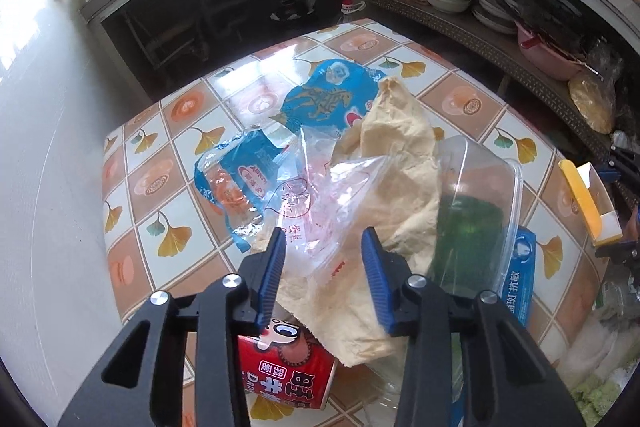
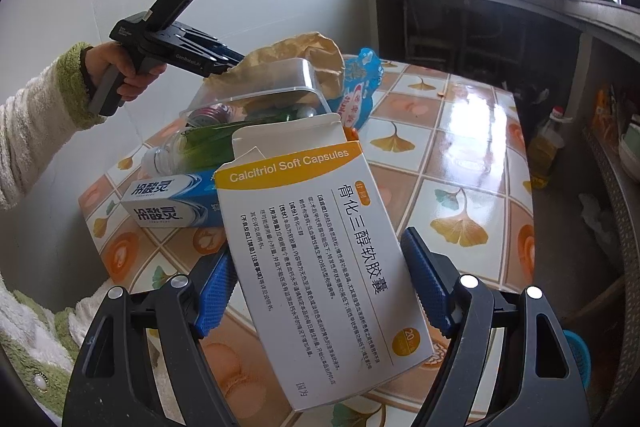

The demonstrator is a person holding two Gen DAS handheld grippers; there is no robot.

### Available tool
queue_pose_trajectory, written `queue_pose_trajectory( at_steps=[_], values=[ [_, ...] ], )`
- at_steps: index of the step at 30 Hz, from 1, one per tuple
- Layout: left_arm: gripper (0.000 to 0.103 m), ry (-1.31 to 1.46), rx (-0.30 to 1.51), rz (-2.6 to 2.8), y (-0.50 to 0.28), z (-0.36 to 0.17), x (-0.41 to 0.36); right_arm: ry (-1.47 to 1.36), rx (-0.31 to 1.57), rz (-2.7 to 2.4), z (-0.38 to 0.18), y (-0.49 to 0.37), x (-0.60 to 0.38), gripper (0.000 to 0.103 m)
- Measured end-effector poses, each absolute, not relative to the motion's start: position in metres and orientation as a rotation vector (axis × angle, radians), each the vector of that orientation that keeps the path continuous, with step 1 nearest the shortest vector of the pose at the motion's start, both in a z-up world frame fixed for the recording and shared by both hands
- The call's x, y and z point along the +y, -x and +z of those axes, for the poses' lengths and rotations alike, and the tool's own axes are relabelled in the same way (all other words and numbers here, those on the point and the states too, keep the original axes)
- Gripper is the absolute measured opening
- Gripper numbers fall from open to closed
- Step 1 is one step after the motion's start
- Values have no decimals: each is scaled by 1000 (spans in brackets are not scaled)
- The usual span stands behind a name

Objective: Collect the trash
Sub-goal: 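Grasp the clear plastic bag with the left gripper and lift it, then carry the medicine box and clear bag to the blue basket with both tools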

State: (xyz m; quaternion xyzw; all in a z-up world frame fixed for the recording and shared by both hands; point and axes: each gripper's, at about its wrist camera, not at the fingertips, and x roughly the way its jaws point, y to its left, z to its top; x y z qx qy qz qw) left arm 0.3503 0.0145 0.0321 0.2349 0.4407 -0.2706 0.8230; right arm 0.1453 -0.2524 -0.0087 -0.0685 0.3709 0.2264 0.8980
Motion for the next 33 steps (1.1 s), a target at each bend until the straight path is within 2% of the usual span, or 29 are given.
queue_pose_trajectory(
  at_steps=[2,10,19,33],
  values=[
    [20,-528,933,-559,-350,31,12,141,767,468,-9,-146,-252,74],
    [13,-594,818,-476,-340,44,14,118,753,454,-5,-144,-257,74],
    [12,-483,697,-401,-318,89,41,23,724,409,3,-138,-269,74],
    [11,-245,471,-464,-226,181,49,-126,620,304,27,-99,-301,73]
  ],
)
